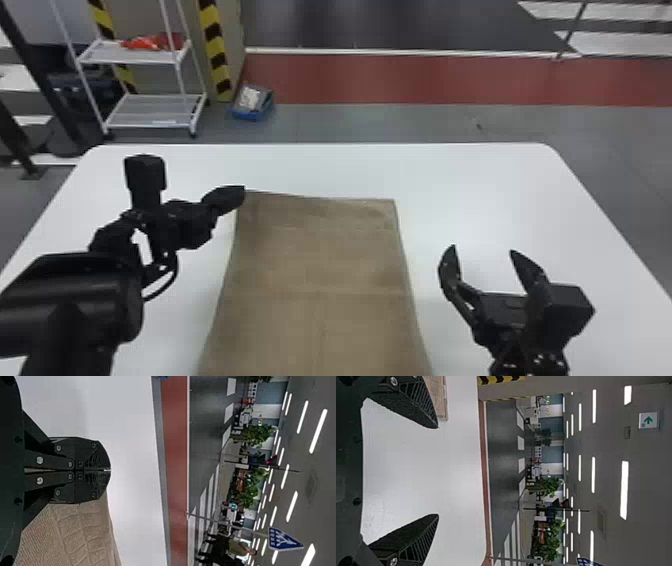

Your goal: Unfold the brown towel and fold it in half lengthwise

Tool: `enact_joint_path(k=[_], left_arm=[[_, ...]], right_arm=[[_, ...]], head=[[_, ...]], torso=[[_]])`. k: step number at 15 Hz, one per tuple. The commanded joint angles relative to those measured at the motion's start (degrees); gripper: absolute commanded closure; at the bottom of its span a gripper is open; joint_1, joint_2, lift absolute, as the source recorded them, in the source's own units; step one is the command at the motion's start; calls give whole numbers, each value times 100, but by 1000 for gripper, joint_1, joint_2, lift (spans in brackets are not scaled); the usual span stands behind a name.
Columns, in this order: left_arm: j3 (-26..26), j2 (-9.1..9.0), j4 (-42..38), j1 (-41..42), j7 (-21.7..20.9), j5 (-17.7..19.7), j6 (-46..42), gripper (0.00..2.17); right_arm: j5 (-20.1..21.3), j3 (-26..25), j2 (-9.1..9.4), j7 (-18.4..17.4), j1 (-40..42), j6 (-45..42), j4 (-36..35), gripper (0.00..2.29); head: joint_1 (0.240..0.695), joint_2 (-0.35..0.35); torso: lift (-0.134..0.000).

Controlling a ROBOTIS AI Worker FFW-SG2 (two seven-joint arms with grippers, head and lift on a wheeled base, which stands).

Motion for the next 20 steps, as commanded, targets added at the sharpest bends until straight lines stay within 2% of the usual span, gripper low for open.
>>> enact_joint_path(k=[1,7,9,11,14,19,20], left_arm=[[242,-3,-597,213,-111,183,425,1376],[1112,-3,-1915,758,-480,965,1673,1376],[1341,-11,-2074,846,-682,1431,2060,1376],[1420,-11,-2144,881,-831,1642,2218,1379],[1684,-11,-2302,925,-1165,2283,2710,1379],[2536,-29,-2856,1004,-1429,3347,3906,1379],[2685,-73,-3023,1066,-1464,3435,4011,1379]], right_arm=[[0,12,32,0,-38,0,36,76],[26,12,32,0,-267,53,308,76],[35,47,32,0,-372,123,378,76],[35,74,32,0,-434,123,466,76],[35,83,32,0,-451,123,519,76],[26,100,32,0,-451,123,554,76],[26,135,32,0,-460,123,563,76]], head=[[695,-21],[695,24],[695,34],[695,38],[695,34],[695,29],[695,33]], torso=[[-123],[-123],[-123],[-123],[-123],[-123],[-123]])
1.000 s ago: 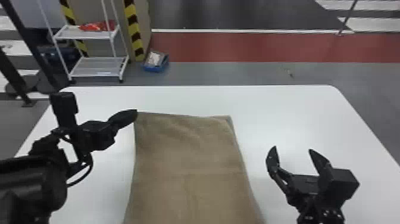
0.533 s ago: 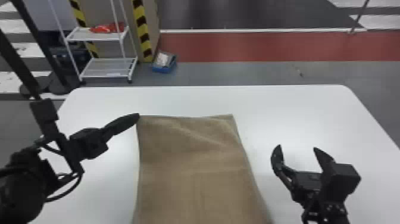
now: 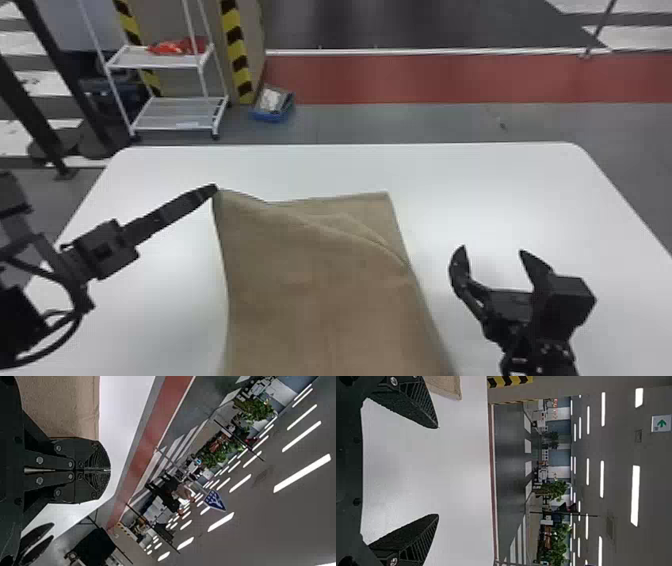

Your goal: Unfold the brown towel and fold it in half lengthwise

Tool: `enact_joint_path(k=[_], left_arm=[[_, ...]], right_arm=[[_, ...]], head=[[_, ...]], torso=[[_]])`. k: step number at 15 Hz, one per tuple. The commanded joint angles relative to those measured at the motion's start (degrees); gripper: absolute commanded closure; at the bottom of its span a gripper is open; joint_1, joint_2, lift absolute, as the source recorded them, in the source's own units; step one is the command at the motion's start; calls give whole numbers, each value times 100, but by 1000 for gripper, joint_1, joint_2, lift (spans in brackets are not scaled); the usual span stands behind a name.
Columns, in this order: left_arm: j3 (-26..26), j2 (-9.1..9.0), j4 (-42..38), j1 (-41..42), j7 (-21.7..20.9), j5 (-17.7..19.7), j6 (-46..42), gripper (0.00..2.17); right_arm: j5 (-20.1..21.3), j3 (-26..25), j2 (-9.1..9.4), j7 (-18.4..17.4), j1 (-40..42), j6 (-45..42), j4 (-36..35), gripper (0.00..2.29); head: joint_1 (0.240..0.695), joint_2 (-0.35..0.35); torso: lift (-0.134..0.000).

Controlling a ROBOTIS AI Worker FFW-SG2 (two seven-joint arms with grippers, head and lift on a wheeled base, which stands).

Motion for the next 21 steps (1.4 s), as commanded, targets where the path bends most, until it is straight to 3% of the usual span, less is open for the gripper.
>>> enact_joint_path(k=[1,4,8,12,14,15,18,21], left_arm=[[337,-45,-282,106,-65,287,338,1379],[698,-18,-176,97,6,270,443,1376],[557,34,492,71,401,-425,-611,1376],[452,96,764,71,955,-838,-822,1318],[399,122,940,62,990,-838,-822,286],[373,122,975,53,1069,-838,-822,66],[337,131,984,53,1113,-838,-822,90],[329,131,992,62,1078,-838,-822,137]], right_arm=[[0,37,32,0,-14,0,29,76],[-9,45,32,0,-5,0,29,76],[18,63,32,0,-41,-18,82,76],[70,28,32,70,-295,562,47,83],[53,63,32,167,-550,826,91,87],[53,124,32,272,-709,984,161,93],[88,291,32,606,-1236,1090,601,110],[193,625,32,686,-1851,1371,1242,124]], head=[[695,35],[695,56],[695,118],[695,162],[695,175],[695,178],[695,197],[695,215]], torso=[[-123],[-123],[-123],[-123],[-123],[-123],[-123],[-123]])
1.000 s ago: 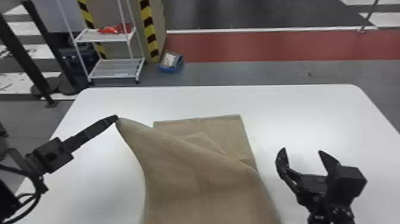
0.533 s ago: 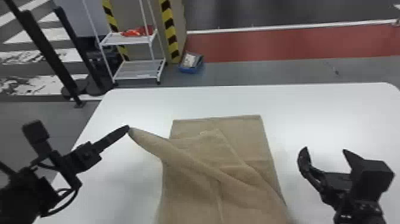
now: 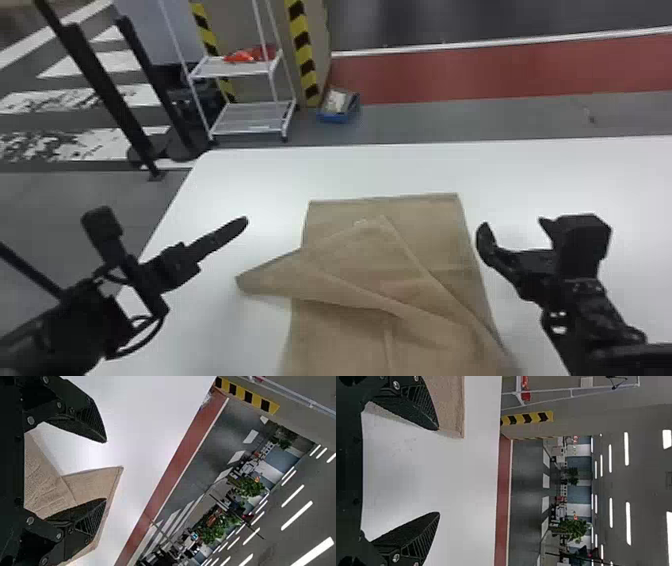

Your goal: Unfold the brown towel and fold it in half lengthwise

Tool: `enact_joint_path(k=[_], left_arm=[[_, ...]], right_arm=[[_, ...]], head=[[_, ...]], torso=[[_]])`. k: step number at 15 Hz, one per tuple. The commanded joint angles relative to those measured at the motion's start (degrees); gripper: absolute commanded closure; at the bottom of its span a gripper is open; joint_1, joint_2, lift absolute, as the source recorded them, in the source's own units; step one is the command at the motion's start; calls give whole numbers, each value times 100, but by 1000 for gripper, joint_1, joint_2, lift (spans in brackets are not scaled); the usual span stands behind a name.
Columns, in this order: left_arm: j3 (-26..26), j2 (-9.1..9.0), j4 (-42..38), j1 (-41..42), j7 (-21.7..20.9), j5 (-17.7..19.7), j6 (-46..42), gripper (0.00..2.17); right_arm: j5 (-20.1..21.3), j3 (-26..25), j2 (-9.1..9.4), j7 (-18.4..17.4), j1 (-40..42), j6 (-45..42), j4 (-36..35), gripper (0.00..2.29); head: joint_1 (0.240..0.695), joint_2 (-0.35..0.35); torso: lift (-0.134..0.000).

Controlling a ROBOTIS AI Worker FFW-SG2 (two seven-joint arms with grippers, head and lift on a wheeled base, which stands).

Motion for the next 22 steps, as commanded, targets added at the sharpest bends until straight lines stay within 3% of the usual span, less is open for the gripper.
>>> enact_joint_path(k=[1,3,11,15,22], left_arm=[[-2,9,14,16,-14,2,0,144],[-2,27,14,16,-32,2,18,147],[-54,45,23,51,-93,2,53,164],[-63,45,23,60,-120,2,53,178],[-72,45,67,60,-129,2,35,181]], right_arm=[[68,303,0,4,-519,176,593,130],[147,505,-9,162,-827,176,1023,144],[393,883,31,250,-1495,88,2166,211],[411,998,31,276,-1468,53,2201,292],[411,1033,31,302,-1407,-35,2166,684]], head=[[695,229],[695,245],[695,290],[695,293],[695,308]], torso=[[-123],[-123],[-123],[-123],[-123]])
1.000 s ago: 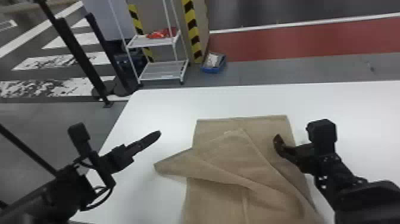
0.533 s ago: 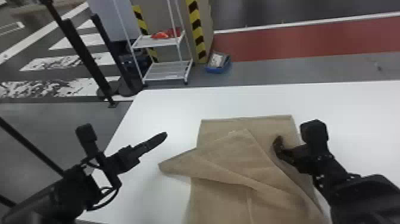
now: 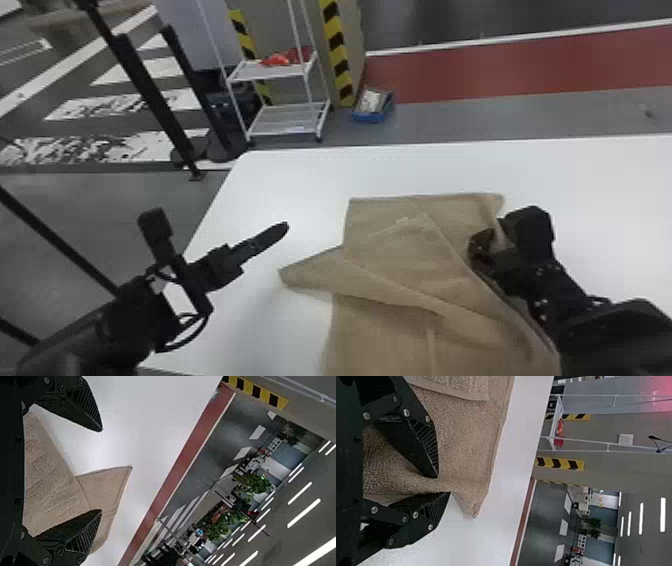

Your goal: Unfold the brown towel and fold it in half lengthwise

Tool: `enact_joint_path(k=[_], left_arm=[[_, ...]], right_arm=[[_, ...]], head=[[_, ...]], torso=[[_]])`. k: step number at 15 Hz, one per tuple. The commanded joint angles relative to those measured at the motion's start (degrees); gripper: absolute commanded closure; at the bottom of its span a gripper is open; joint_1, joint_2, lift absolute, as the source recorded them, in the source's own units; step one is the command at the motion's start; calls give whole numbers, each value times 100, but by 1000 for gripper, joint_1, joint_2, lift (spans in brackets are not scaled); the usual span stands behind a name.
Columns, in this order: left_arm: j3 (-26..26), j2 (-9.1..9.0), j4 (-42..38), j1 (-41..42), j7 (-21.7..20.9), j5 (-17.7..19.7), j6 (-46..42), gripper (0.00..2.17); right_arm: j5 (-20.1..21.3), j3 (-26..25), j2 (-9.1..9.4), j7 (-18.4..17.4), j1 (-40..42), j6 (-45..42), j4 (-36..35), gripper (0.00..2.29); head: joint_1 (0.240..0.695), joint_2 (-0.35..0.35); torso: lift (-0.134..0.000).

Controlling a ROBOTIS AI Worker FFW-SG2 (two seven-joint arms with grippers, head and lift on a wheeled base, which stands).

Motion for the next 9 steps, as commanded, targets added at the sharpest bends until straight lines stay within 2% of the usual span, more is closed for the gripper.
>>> enact_joint_path(k=[1,3,5,7,9], left_arm=[[-34,0,35,0,0,-35,-17,181],[-210,26,35,-26,-141,-413,-17,215],[-448,220,290,-167,-536,-782,71,215],[-588,264,396,-193,-545,-1134,71,215],[-588,299,369,-167,-563,-1274,264,215]], right_arm=[[-15,-11,6,0,47,-85,-10,697],[-24,-11,6,0,117,-137,-71,697],[-24,-2,6,-17,143,-173,-142,697],[-24,-2,6,-17,205,-173,-221,697],[-24,-20,6,-9,240,-173,-300,697]], head=[[695,308],[695,307],[695,304],[695,294],[695,297]], torso=[[-123],[-123],[-123],[-123],[-123]])
